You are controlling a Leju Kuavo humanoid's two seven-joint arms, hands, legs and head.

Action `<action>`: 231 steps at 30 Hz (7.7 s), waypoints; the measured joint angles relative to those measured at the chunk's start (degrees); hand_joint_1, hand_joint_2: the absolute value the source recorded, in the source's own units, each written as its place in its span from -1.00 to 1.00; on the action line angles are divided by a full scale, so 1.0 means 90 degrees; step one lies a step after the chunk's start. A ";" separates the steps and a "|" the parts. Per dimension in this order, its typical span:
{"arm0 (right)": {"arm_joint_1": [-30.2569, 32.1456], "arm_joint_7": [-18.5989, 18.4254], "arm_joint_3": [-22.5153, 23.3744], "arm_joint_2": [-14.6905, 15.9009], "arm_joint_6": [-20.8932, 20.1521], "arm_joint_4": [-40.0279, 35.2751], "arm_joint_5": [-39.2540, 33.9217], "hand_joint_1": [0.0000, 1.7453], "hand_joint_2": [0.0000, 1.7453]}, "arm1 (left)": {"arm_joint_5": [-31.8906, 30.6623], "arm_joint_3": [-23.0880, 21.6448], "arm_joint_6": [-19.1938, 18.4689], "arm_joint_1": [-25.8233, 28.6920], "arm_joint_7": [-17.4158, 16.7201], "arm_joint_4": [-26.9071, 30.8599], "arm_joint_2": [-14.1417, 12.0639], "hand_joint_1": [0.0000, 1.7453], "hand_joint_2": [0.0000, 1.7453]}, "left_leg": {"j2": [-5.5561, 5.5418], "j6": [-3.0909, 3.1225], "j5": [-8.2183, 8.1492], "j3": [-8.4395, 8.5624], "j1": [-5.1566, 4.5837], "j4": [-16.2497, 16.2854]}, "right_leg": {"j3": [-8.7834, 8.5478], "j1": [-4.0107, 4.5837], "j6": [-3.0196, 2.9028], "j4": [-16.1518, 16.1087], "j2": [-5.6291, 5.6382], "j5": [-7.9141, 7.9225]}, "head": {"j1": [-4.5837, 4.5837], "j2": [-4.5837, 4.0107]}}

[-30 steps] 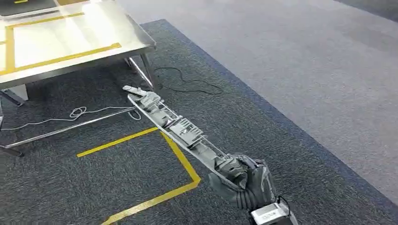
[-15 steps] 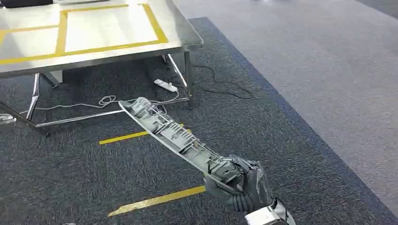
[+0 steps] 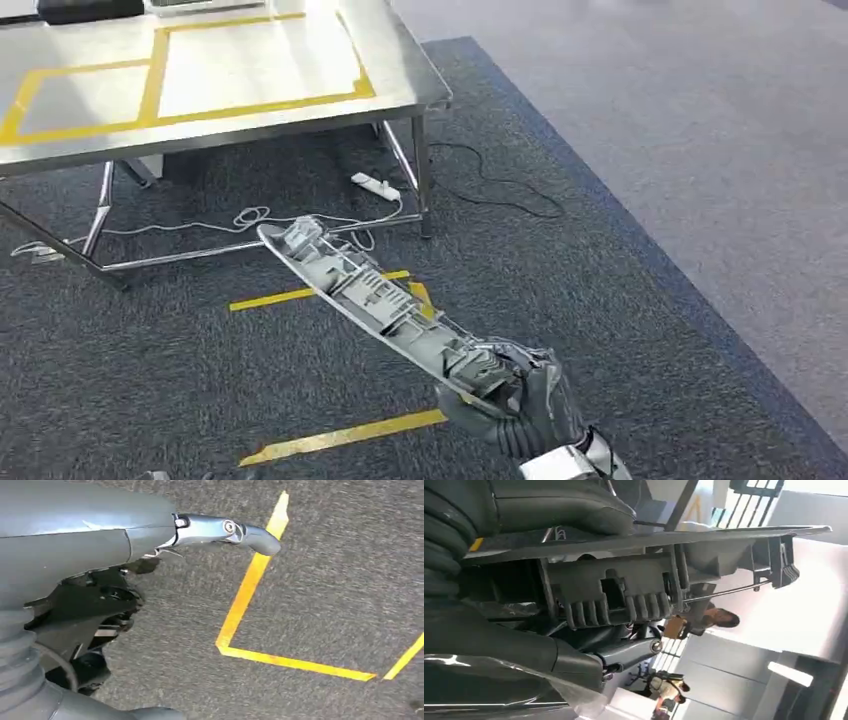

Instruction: Take the parts from the cabinet and place them on the table.

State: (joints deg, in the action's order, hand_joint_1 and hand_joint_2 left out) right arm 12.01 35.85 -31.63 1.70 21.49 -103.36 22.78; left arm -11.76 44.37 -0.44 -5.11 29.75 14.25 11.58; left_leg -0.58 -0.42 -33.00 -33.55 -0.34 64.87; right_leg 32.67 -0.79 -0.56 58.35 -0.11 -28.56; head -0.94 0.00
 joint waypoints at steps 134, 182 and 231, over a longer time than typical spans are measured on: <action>-0.0068 -0.0214 0.0556 -0.0362 -0.0585 -0.0474 -0.0192 1.00 1.00 | -0.0444 0.0168 -0.0007 0.0025 -0.0090 0.0024 0.0041 -1.00 1.00 | 0.0064 0.0091 0.0731 -0.0394 0.0116 -0.0490 | -0.0690 -0.0055 0.0375 -0.0098 0.0027 -0.0494 | -0.0027 -0.0002; -0.0021 0.0056 0.0913 -0.0464 0.0161 -0.0826 -0.0388 1.00 1.00 | -0.0712 0.0177 0.0046 -0.0051 -0.0121 0.0032 0.0063 -1.00 1.00 | 0.0002 -0.0003 0.0122 0.0469 0.0080 -0.0527 | 0.0199 0.0048 0.0066 0.0050 0.0014 0.0064 | 0.0068 0.0000; -0.4066 -0.3300 -0.1520 -0.0061 -0.1095 0.3656 0.3910 1.00 1.00 | -0.1642 -0.0687 -0.0469 -0.0330 -0.0335 0.0027 0.0124 -1.00 1.00 | -0.0001 0.0302 0.0858 -0.0273 -0.0129 -0.0626 | -0.0687 0.0152 0.0111 -0.0270 0.0052 -0.0548 | 0.0092 -0.0002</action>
State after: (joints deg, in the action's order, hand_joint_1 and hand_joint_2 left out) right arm -24.58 6.14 -45.31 1.16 11.63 -70.46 57.97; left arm -26.54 38.18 -4.66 -8.08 26.73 14.49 12.70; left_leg -0.58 2.30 -25.28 -36.01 -1.50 59.23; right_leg 26.49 0.58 0.45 55.92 0.36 -33.50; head -0.11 -0.02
